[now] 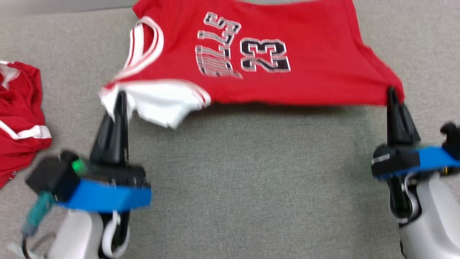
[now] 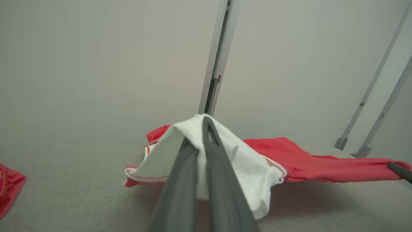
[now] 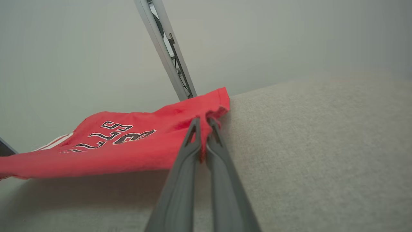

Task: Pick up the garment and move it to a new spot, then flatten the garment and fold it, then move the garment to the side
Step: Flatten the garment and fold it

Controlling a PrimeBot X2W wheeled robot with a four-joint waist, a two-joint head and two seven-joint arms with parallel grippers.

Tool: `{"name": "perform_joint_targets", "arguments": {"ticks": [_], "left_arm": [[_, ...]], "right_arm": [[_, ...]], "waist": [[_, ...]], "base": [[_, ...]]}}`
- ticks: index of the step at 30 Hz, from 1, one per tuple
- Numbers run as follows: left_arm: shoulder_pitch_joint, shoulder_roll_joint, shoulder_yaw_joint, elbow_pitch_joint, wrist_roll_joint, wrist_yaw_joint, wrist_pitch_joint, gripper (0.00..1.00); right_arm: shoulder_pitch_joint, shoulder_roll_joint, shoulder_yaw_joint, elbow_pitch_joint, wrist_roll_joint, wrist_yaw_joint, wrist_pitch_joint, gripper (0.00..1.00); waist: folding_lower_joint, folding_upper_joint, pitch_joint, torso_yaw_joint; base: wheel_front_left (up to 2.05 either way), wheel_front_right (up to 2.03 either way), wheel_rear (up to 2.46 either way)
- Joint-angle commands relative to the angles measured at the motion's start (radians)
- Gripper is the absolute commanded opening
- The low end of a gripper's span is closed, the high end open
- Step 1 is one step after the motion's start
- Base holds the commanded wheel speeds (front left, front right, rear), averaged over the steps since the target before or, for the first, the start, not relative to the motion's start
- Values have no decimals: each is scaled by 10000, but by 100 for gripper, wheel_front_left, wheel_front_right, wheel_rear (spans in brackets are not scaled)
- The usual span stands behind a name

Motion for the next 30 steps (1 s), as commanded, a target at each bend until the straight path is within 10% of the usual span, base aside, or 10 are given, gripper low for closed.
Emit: {"name": "perform_joint_targets", "arguments": {"ticks": [1, 14, 30], "left_arm": [[438, -49, 41, -131, -107, 88, -26, 0], [4189, -438, -667, -246, -696, 377, 104, 0], [4745, -110, -994, 78, -754, 75, 208, 0]], "right_arm": [[357, 6, -92, -60, 90, -4, -11, 0], [3701, 192, -485, -108, 401, -5, 222, 0], [5485, 386, -1306, -993, 314, -5, 1072, 0]], "waist": [[3, 0, -302, 20], [3, 0, -1622, 137], [3, 0, -1974, 365]], "base": [[0, 0, 0], [0, 0, 0], [0, 0, 0]]}}
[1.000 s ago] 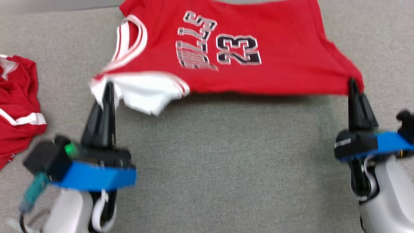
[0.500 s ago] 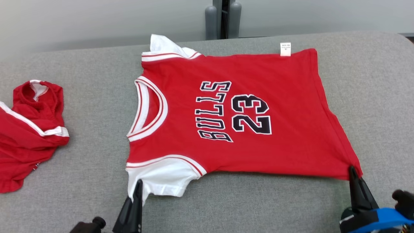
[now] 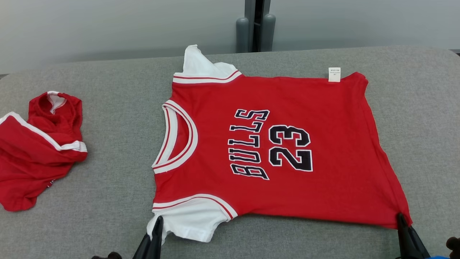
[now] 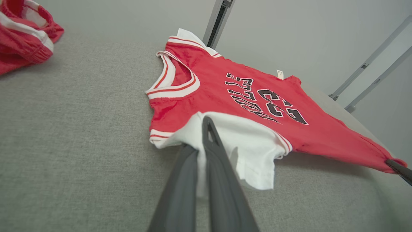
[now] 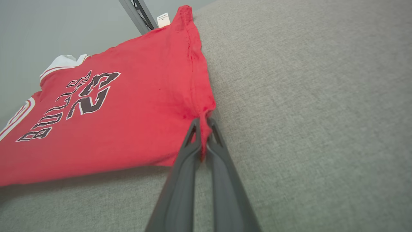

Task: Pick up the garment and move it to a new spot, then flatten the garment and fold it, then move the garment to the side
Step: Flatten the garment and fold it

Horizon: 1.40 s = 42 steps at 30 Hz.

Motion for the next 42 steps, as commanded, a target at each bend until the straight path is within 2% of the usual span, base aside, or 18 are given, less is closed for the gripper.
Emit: {"name": "perform_joint_targets", "arguments": {"ticks": [1, 12, 16, 29, 36, 41, 42], "left_arm": [[-307, 102, -37, 39, 87, -95, 37, 0], [-2196, 859, -3, 944, 583, -672, 211, 0], [-2693, 1052, -24, 1284, 679, -832, 275, 0], [-4192, 1083, -257, 2366, 891, -1128, 240, 0], [-5369, 963, -454, 3409, 961, -1356, 153, 0], [-6012, 827, -607, 4214, 966, -1473, 24, 0], [-6116, 791, -638, 4355, 970, -1494, -6, 0]], "right_arm": [[27, 52, -70, -28, -68, -7, 48, 0], [-1021, -40, 113, -95, -151, -7, 589, 0], [-1335, 12, 215, -146, 203, -7, 870, 0], [-2024, -14, 255, -414, 584, -6, 1309, 0], [-2945, 14, 261, -84, 431, -6, 1615, 0], [-3577, -18, 371, 159, 296, -6, 1455, 0], [-3676, -37, 395, 200, 254, -6, 1372, 27]], "waist": [[0, 0, 7, -8], [0, 0, 256, -260], [0, 0, 424, -352], [0, 0, 901, -442], [0, 0, 1286, -443], [0, 0, 1459, -462], [0, 0, 1483, -463]], "base": [[0, 0, 0], [0, 0, 0], [0, 0, 0], [0, 0, 0], [0, 0, 0], [0, 0, 0], [0, 0, 0]]}}
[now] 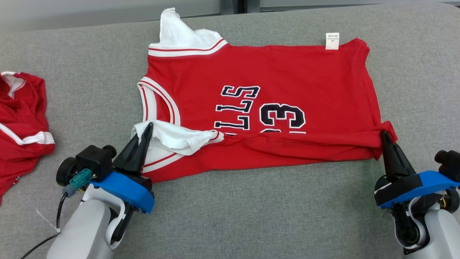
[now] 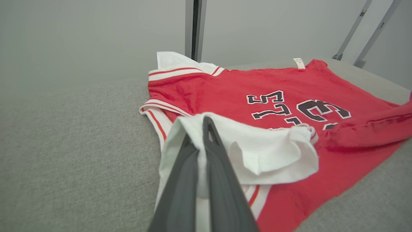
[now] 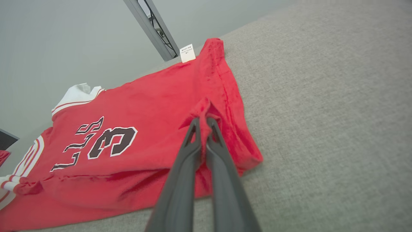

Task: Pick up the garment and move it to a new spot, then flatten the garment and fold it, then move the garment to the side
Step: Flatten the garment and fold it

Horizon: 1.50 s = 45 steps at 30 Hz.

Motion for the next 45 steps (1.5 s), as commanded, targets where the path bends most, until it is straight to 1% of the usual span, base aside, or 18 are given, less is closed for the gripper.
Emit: {"name": "perform_joint_targets", "arguments": {"ticks": [1, 2, 3, 4, 8, 12, 14, 18, 22, 31, 34, 37, 38, 39, 40, 41, 42, 45], "left_arm": [[-124, -1, -15, 78, 17, -28, -73, 0], [-205, -43, -7, 210, 0, -41, -85, 0], [-276, -80, 3, 327, -1, -47, -108, 44], [-330, -108, 1, 434, 22, -49, -148, 100], [-281, -258, 134, 631, 48, -1, -218, 100], [239, -341, 371, 507, -47, 131, -244, 100], [529, -349, 465, 363, -36, 185, -244, 100], [1231, -344, 534, 217, -123, 268, -248, 100], [1625, -323, 483, 220, -285, 241, -80, 100], [1732, -344, 287, 474, -428, 298, 438, 100], [1787, -389, 272, 583, -497, 378, 560, 100], [1809, -382, 175, 528, -498, 359, 662, 100], [1810, -371, 130, 529, -485, 343, 725, 100], [1808, -374, 97, 532, -491, 321, 772, 89], [1797, -382, 88, 520, -498, 325, 783, 41], [1783, -377, 77, 506, -476, 344, 767, 2], [1772, -360, 55, 496, -454, 351, 762, 0], [1762, -294, 74, 430, -434, 406, 683, 0]], "right_arm": [[-159, -60, 24, 52, -114, -4, -88, 66], [-220, -97, 76, 91, -197, -4, -155, 100], [-264, -116, 120, 113, -251, -4, -272, 100], [-281, -145, 163, 145, -317, -4, -385, 100], [-45, -351, 306, 214, -615, -4, -704, 100], [340, -549, 423, 128, -938, -4, -782, 100], [472, -726, 468, 87, -1299, -4, -827, 100], [570, -675, 354, 165, -1554, -4, -835, 100], [463, -648, 317, 374, -1926, -4, -720, 100], [-256, -753, 565, 1331, -2908, -5, -613, 100], [-507, -659, 651, 1749, -3158, -4, -624, 100], [-692, -606, 702, 2105, -3254, -4, -661, 100], [-718, -584, 722, 2221, -3282, -4, -657, 45], [-763, -566, 733, 2314, -3283, -4, -699, 12], [-805, -553, 760, 2404, -3248, -4, -736, 0], [-831, -524, 789, 2473, -3198, -4, -788, 0], [-839, -507, 805, 2538, -3140, -4, -862, 0], [-818, -478, 829, 2715, -3056, -4, -1097, 0]], "waist": [[-1, 0, 16, -6], [-1, 0, 31, -6], [-1, 0, 40, 1], [-1, 0, 38, 7], [-1, 0, -87, 50], [-1, 0, -293, 71], [-1, 0, -345, 68], [-1, 0, -425, 92], [-1, 0, -411, 135], [-1, 0, -146, 111], [-1, 0, -115, 87], [-1, 0, -95, 127], [-1, 0, -100, 144], [-1, 0, -108, 158], [-1, 0, -120, 170], [-1, 0, -142, 177], [-1, 0, -170, 181], [-1, 0, -330, 183]], "base": [[0, 0, 0], [0, 0, 0], [0, 0, 0], [0, 0, 0], [0, 0, 0], [0, 0, 0], [0, 0, 0], [0, 0, 0], [0, 0, 0], [0, 0, 0], [0, 0, 0], [0, 0, 0], [0, 0, 0], [0, 0, 0], [0, 0, 0], [0, 0, 0], [0, 0, 0], [0, 0, 0]]}}
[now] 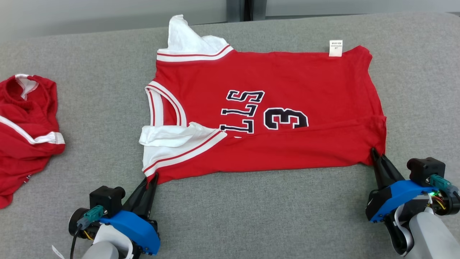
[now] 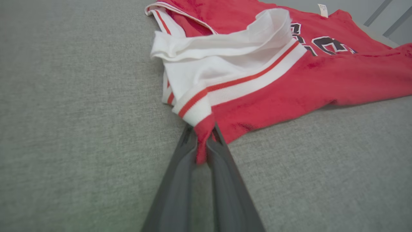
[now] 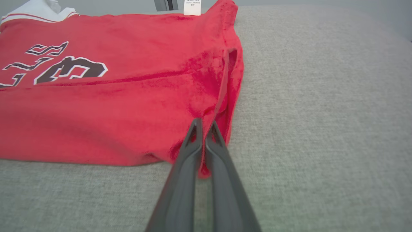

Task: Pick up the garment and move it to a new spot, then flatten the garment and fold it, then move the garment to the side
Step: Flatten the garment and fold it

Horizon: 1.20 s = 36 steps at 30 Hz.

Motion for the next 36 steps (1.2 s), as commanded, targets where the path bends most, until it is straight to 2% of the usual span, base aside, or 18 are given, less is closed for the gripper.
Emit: {"name": "perform_joint_targets", "arguments": {"ticks": [1, 7, 13, 20, 27, 29, 30, 31, 32, 36], "left_arm": [[142, 87, 37, -34, 35, 60, -46, 0], [664, 209, 160, -499, -160, 218, -133, 0], [2125, 419, 380, -1655, -470, 751, -35, 0], [3960, 612, 597, -3194, -833, 1435, 253, 0], [4684, 662, 580, -3736, -1037, 1639, 399, 0], [4685, 632, 590, -3705, -1048, 1658, 365, 4], [4653, 611, 605, -3660, -1052, 1673, 310, 60], [4603, 583, 622, -3594, -1059, 1675, 239, 100], [4547, 604, 592, -3511, -983, 1665, 186, 100], [4107, 581, 573, -3389, -675, 1580, -303, 100]], "right_arm": [[-22, 28, 10, 41, 77, -7, -125, 0], [664, 132, -27, -143, 518, -7, -443, 0], [1865, 290, -159, -922, 911, -7, -326, 0], [3637, 505, -687, -2360, 1390, -9, 268, 0], [5058, 876, -1398, -3738, 1460, -10, 990, 0], [5157, 910, -1464, -3824, 1400, -10, 1102, 0], [5190, 950, -1517, -3906, 1360, -10, 1169, 28], [5169, 1008, -1582, -3988, 1320, -12, 1189, 86], [5150, 1047, -1601, -4016, 1269, -12, 1257, 100], [4854, 1063, -1638, -4242, 997, -6, 1132, 100]], "waist": [[0, 0, -117, 4], [0, 0, -658, 31], [0, 0, -1207, 20], [0, 0, -1524, 130], [0, 0, -1630, 268], [0, 0, -1661, 258], [0, 0, -1686, 241], [0, 0, -1715, 217], [0, 0, -1746, 196], [0, 0, -1856, 136]], "base": [[0, 0, 0], [0, 0, 0], [0, 0, 0], [0, 0, 0], [0, 0, 0], [0, 0, 0], [0, 0, 0], [0, 0, 0], [0, 0, 0], [0, 0, 0]]}}
